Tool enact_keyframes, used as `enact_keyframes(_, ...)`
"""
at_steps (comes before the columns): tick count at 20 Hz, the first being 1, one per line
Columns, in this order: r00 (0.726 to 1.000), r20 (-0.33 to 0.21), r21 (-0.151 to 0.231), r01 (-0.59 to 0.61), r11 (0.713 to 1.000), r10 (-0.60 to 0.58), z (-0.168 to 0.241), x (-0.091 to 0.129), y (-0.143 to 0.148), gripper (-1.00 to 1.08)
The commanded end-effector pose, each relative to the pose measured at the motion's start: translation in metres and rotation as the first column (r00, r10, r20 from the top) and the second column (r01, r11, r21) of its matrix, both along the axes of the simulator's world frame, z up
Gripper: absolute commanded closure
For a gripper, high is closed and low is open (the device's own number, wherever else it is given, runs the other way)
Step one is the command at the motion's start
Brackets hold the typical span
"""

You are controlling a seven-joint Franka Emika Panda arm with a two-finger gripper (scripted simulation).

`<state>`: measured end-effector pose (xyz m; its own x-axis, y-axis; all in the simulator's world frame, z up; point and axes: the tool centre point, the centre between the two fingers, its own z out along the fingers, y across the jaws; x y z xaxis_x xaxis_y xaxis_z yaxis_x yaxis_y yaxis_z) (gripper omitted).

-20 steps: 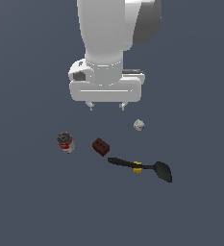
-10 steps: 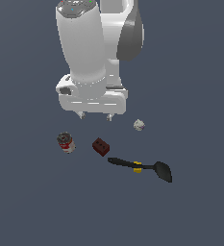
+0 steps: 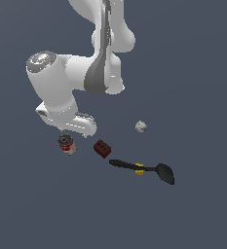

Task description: Pick up a designated object from a clutter of objects.

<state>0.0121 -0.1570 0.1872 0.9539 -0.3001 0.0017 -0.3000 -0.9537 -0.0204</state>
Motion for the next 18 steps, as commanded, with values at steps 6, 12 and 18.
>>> enact_keyframes(6,0.995,-0.006,-0.014,0.103,0.995,-0.103,-0.048,-0.016,-0.055,-0.92)
enact_keyframes(12,0.992,-0.008,-0.019,0.128,0.992,-0.128,-0.06,-0.021,-0.069,-0.92)
enact_keyframes(18,0.992,-0.009,-0.018,0.126,0.992,-0.126,-0.067,-0.021,-0.067,-0.92)
